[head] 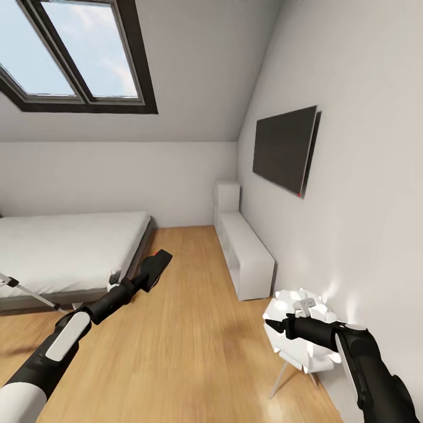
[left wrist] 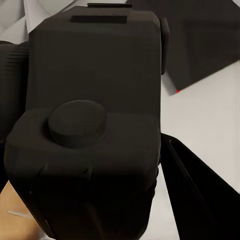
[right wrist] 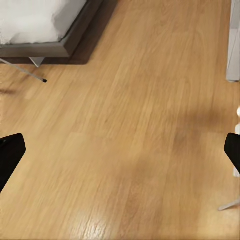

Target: Attach the digital camera to the camera tripod in the bedroom.

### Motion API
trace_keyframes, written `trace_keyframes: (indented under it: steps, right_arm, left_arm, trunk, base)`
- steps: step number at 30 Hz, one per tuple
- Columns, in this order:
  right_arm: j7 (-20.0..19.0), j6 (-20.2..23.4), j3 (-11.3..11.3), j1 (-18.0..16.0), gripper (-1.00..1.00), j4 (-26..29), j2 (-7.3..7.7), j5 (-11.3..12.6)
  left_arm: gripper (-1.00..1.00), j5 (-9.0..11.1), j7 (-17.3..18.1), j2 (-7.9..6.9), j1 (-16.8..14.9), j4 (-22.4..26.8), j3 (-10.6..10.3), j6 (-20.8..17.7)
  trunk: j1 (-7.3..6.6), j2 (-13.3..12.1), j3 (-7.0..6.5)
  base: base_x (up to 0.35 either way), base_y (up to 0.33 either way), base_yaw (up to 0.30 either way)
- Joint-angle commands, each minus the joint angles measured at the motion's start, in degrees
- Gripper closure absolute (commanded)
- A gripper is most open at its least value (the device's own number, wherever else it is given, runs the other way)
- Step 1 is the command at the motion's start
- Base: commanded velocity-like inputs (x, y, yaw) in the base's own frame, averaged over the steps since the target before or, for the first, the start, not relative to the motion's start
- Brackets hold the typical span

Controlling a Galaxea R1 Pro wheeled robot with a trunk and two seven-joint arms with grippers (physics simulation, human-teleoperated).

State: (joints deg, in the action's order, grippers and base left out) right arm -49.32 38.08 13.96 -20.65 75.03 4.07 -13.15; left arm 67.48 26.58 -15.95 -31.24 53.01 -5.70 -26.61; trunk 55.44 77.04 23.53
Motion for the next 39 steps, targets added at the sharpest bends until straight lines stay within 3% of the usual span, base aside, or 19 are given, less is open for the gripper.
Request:
trace_keyframes:
  steps: [1, 39]
  right_arm:
    - [-0.55, 0.15, 0.1, -0.05, -1.0, 0.07, -0.02, -0.56]
    - [-0.69, 0.15, 0.16, -0.06, -1.0, 0.2, -0.02, -0.21]
  left_arm:
    - [1.0, 0.53, 0.05, -0.05, -0.04, -0.01, -0.1, -0.28]
    - [1.0, 0.46, 0.05, -0.02, -0.04, -0.01, -0.1, -0.28]
  trunk:
    - [-0.23, -0.38, -0.12]
    - [-8.57, -15.62, -6.94]
  base:
    - [0.0, 0.0, 0.0]
    - [0.0, 0.0, 0.0]
